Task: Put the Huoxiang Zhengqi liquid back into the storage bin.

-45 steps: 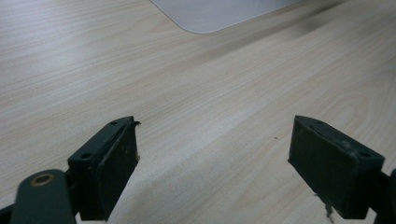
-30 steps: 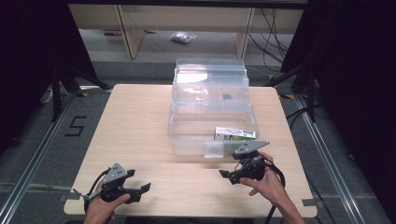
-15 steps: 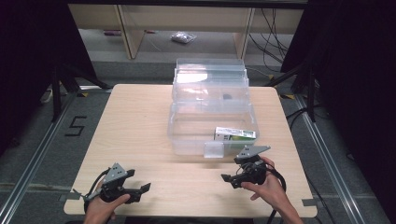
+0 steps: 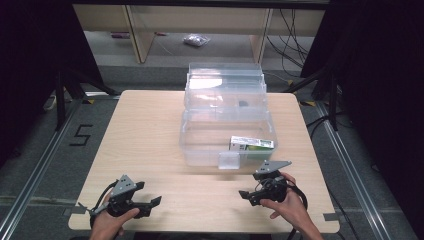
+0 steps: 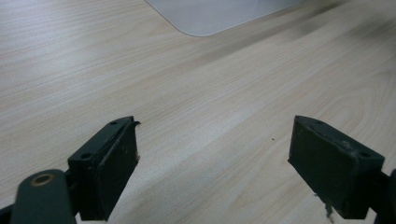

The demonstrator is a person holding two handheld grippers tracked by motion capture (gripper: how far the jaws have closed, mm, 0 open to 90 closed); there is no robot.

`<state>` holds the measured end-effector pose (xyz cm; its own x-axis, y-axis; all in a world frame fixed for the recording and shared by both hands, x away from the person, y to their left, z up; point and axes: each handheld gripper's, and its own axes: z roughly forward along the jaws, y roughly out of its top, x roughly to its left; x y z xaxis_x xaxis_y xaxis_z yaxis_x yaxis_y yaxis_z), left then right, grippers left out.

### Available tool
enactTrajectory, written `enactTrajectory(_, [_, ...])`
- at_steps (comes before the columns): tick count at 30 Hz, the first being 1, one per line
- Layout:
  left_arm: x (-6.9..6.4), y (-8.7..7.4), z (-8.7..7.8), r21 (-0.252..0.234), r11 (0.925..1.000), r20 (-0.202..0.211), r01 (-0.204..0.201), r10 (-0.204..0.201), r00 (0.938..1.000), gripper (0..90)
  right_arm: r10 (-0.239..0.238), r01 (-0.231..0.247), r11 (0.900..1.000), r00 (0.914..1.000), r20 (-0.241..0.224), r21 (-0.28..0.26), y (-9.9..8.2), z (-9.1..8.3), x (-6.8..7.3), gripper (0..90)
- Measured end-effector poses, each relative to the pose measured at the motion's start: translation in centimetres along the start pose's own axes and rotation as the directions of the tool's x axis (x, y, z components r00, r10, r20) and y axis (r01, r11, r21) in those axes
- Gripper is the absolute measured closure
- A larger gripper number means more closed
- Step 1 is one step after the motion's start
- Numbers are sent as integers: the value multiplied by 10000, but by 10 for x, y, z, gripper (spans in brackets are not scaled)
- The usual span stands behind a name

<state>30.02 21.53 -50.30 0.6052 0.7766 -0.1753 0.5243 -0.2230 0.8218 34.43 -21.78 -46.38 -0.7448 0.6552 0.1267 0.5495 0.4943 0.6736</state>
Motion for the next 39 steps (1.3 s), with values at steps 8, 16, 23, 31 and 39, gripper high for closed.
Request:
enactTrajectory(8, [0, 0, 0, 5, 10000, 4, -11, 11, 10000, 150, 343, -344, 9993, 9994, 84, 116, -8, 0, 3, 180])
enactTrajectory(16, [0, 0, 0, 48, 10000, 1, -51, 51, 10000, 150, 481, -487, 9986, 9984, 299, 202, -15, -3, 0, 180])
enactTrajectory(23, [0, 0, -1, 136, 9998, -15, -116, 116, 9999, 150, 522, -522, 9986, 9978, 398, -3, -24, -4, 0, 167])
enactTrajectory(31, [0, 0, -1, 157, 9997, 24, -178, 177, 9998, 149, 694, -688, 9975, 9964, 491, -138, -31, -9, -2, 164])
enactTrajectory(39, [0, 0, 0, 219, 9996, 14, -200, 200, 9998, 150, 838, -827, 9963, 9952, 507, -230, -38, -11, 0, 163])
